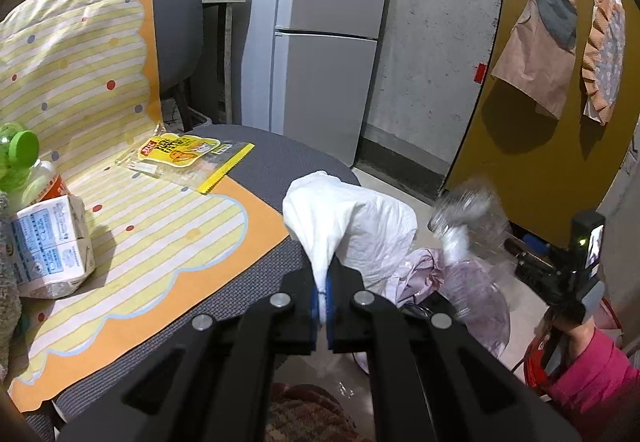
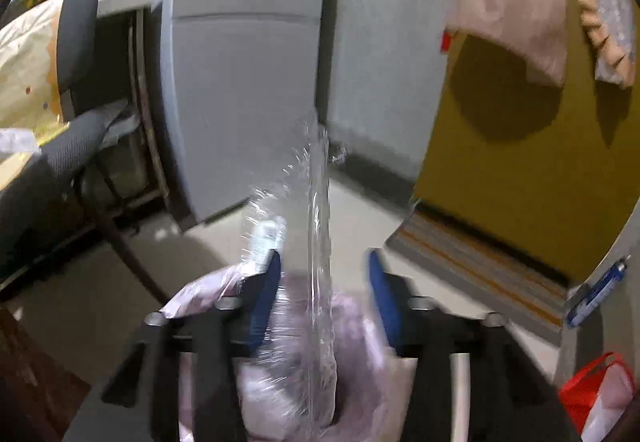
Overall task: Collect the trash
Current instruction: 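Grip the clear container again with the right gripper and push it into the bin, then open the left gripper to drop the white tissue into the bin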
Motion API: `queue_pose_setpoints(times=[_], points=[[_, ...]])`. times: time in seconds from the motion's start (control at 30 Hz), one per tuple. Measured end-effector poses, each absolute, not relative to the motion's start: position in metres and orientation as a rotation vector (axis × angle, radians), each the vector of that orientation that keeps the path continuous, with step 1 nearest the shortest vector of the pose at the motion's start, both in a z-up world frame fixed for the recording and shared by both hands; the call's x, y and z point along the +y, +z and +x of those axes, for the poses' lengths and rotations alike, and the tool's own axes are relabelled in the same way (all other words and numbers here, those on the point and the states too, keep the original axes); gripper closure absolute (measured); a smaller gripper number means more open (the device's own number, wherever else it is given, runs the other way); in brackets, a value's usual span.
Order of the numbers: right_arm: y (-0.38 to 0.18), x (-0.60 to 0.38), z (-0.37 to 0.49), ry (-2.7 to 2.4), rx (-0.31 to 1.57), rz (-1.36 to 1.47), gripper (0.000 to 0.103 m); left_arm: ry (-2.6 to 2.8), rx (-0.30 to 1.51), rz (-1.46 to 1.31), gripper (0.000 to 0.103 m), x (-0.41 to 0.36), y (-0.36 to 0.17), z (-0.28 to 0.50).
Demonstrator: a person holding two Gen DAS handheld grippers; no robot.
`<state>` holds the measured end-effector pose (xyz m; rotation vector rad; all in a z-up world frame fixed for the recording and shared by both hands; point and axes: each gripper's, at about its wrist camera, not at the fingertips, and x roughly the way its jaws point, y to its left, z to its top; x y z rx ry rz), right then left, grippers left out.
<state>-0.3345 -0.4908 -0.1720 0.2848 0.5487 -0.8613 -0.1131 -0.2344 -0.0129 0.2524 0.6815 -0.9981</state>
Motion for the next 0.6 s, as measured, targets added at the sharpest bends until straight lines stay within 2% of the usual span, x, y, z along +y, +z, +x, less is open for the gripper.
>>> queue_pose_setpoints(times=[0.13,0.27,0.43,0.6], points=[[-0.159,-0.486,-0.341,-0.852,0.505,0.334,0.055,-1.006,0.689,0.264,0.102,-0.238,-0.013,-0.116],[-0.118,-0.477,-0.357,-0.839,0.407,0.337,0.055,-1.052,0.687,0.289,0.102,-0.256,-0.011,-0.127],[-0.068,-0.461,-0.366,-0.812,0.3,0.293,0.055,-1.188,0.654,0.373,0.102,-0.297,-0.011,-0.165],[-0.042,-0.452,-0.378,-0.817,0.226,0.251,0.055,-1.297,0.662,0.478,0.102,-0.34,-0.028,-0.196]])
